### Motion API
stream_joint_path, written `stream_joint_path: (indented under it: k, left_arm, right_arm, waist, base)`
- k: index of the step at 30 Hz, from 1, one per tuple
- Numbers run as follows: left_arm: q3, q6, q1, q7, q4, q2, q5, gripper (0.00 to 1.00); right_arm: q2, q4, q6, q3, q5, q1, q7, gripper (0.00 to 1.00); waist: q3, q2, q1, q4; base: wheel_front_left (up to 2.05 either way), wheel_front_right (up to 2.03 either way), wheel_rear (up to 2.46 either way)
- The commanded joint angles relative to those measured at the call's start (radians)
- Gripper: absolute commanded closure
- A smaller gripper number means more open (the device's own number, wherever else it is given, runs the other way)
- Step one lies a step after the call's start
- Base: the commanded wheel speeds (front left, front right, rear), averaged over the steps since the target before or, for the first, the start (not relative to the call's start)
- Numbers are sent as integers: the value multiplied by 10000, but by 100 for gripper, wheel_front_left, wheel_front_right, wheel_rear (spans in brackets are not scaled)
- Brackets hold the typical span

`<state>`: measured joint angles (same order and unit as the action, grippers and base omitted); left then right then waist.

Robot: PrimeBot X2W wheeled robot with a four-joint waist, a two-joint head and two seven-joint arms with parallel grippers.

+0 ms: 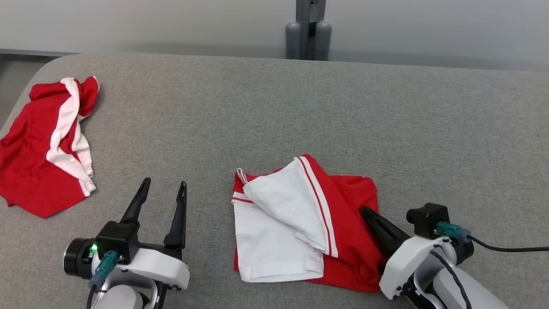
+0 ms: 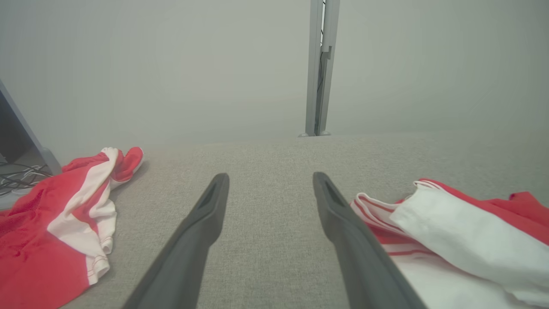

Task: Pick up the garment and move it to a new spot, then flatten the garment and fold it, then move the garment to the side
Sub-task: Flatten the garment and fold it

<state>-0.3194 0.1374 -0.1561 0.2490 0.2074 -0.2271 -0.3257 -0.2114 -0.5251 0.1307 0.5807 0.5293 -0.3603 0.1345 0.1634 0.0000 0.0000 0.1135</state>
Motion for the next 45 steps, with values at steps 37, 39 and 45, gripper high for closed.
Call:
stream_joint_path:
  k: [37, 39, 45]
  left_arm:
    - [545, -358, 111, 142, 263, 307, 283, 0]
    - [550, -378, 110, 142, 261, 319, 292, 0]
    - [500, -494, 27, 142, 361, 411, 351, 0]
  right_arm:
    - [-362, 79, 2, 5578, 1861, -1761, 1334, 100]
    - [-290, -21, 2, 5451, 1795, -1809, 1331, 100]
    - [310, -735, 2, 4748, 1531, -2123, 1335, 100]
  waist:
    - [-213, 0, 0, 0]
    - [-209, 0, 0, 7]
    - [-210, 0, 0, 155]
  base:
    - [0, 0, 0]
    - [0, 0, 0]
    - [0, 0, 0]
